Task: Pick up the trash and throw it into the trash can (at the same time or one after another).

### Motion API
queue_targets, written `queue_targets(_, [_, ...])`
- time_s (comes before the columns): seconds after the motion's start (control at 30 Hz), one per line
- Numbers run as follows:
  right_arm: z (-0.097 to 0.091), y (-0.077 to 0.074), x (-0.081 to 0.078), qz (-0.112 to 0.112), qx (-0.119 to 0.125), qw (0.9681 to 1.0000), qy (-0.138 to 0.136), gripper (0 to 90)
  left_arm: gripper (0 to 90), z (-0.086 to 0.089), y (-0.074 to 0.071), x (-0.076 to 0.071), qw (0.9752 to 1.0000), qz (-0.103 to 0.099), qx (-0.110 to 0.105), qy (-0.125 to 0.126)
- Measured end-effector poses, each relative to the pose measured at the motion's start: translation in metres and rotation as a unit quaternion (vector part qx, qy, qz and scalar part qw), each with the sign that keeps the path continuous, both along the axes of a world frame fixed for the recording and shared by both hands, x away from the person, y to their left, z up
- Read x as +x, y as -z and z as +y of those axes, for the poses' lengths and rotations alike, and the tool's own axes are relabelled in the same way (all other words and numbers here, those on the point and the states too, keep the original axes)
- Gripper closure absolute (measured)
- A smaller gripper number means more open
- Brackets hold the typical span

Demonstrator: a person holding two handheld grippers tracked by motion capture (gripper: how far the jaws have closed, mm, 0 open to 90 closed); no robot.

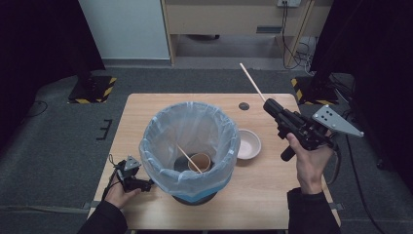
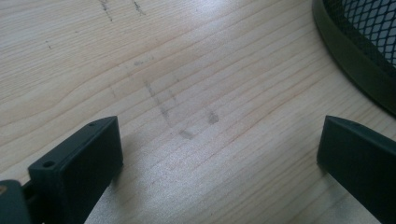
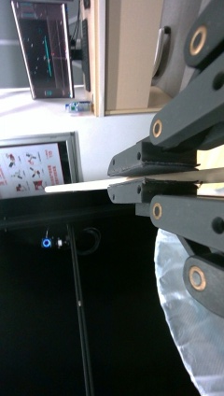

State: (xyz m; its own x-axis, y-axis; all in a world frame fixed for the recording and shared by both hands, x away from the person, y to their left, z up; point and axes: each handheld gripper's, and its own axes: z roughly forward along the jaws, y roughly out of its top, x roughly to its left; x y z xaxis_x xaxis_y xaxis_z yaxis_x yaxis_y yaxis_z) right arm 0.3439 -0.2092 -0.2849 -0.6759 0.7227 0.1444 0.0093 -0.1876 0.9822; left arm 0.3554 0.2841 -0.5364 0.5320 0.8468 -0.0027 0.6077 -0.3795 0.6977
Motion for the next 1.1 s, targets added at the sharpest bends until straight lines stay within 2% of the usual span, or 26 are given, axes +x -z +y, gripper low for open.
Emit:
queue_targets(0.33, [0.022, -0.009, -0.004, -0.013, 0.002, 0.9995, -0.028, 86.0, 0.0, 0.000, 0.000, 0.000, 1.0000, 0.000, 0.000, 0.000])
queue_targets(0.57, [0.053, -0.015, -0.004, -0.018, -0.014, 0.9982, -0.056, 86.0, 0.0, 0.000, 0.000, 0.000, 1.0000, 0.000, 0.000, 0.000])
queue_targets(0.83, [0.078, -0.020, -0.005, -0.017, -0.014, 0.9967, -0.078, 86.0, 0.0, 0.000, 0.000, 0.000, 1.0000, 0.000, 0.000, 0.000])
queue_targets(1.1, [0.097, -0.015, -0.004, -0.008, -0.020, 0.9954, -0.093, 86.0, 0.0, 0.000, 0.000, 0.000, 1.0000, 0.000, 0.000, 0.000])
